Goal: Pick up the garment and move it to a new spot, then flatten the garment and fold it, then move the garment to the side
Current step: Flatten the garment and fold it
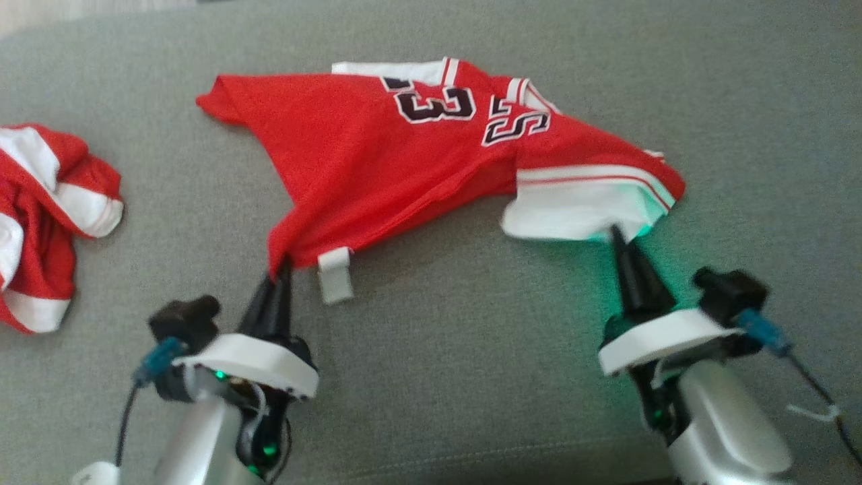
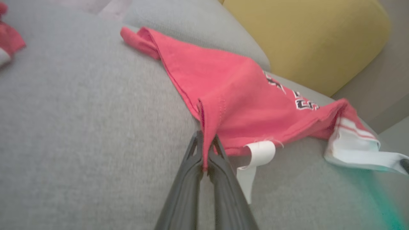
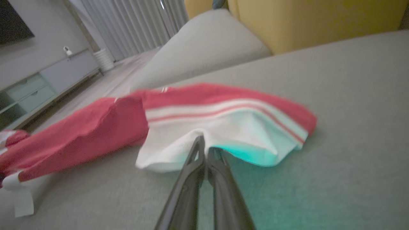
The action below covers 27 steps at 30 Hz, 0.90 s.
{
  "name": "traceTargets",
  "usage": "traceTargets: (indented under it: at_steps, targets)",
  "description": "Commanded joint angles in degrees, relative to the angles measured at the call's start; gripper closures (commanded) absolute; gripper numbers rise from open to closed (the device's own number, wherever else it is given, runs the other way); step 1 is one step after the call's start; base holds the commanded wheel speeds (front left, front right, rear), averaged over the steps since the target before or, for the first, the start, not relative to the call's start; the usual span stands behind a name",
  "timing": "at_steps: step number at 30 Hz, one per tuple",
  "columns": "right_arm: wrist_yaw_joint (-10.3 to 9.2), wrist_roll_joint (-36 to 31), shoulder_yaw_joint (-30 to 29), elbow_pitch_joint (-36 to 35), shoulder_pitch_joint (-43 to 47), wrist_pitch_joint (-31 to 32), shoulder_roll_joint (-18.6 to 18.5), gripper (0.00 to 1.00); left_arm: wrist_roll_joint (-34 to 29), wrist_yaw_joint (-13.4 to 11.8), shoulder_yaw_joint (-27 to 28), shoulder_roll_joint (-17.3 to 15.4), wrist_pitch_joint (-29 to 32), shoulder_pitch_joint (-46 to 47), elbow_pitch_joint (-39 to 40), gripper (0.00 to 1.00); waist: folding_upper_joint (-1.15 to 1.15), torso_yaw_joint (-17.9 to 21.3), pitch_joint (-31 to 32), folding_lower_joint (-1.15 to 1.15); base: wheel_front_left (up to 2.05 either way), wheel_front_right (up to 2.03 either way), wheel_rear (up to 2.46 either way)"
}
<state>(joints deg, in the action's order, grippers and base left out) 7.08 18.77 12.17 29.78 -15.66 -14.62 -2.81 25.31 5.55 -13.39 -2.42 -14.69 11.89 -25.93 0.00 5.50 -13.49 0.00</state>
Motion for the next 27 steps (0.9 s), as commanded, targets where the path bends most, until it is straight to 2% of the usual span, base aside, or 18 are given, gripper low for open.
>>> traceTargets:
  at_steps: [1, 4, 7, 11, 16, 21, 25, 27]
  targets:
    - [0.41, 0.10, 0.36, -2.64, -0.63, -0.38, -0.07, 1.00, -0.48, 0.12, 2.49, -0.46, -0.31, 1.01, 2.36, 1.00, 0.00, 0.32, 1.46, 0.00, 0.00, 0.00, 0.00]
    - [0.41, -0.99, -1.88, -8.22, -2.54, -0.38, -0.12, 1.00, -3.02, 0.43, 6.25, -0.46, -0.31, 2.70, 5.70, 1.00, 0.00, 0.63, 4.03, 0.00, 0.00, 0.00, 0.00]
    - [0.41, -1.89, -4.13, -13.53, -5.72, -0.38, -1.70, 1.00, -5.51, 1.00, 10.02, -1.52, -0.31, 5.84, 8.32, 1.00, 0.00, 0.64, 6.73, 0.00, 0.00, 0.00, 0.00]
    - [0.41, -1.15, -6.77, -18.37, -11.46, -0.38, -5.27, 1.00, -7.59, 1.46, 13.41, -5.57, -0.31, 11.79, 10.16, 1.00, 0.00, 0.47, 9.89, 0.00, 0.00, 0.00, 0.00]
    - [0.41, -1.59, -8.68, -21.43, -18.29, -0.16, -10.18, 1.00, -8.52, 1.69, 13.84, -10.99, 1.20, 19.90, 11.38, 1.00, 0.00, -0.74, 13.37, 0.00, 0.00, 0.00, 0.00]
    - [0.41, -1.75, -9.77, -25.56, -25.49, 3.43, -13.36, 1.00, -8.85, 1.67, 14.10, -15.93, 6.71, 27.86, 14.84, 1.00, 0.00, -2.07, 13.46, 0.00, 0.00, 0.00, 0.00]
    - [0.41, -3.53, -9.87, -25.74, -30.93, 7.46, -15.76, 1.00, -9.22, 1.00, 13.80, -17.48, 11.56, 32.77, 15.02, 1.00, 0.00, -3.51, 10.55, 0.00, 0.00, 0.00, 0.00]
    - [0.41, -3.29, -9.96, -24.19, -33.60, 9.30, -15.44, 1.00, -9.24, 0.67, 13.40, -17.53, 13.31, 34.85, 14.22, 1.00, 0.00, -4.04, 8.16, 0.00, 0.00, 0.00, 0.00]
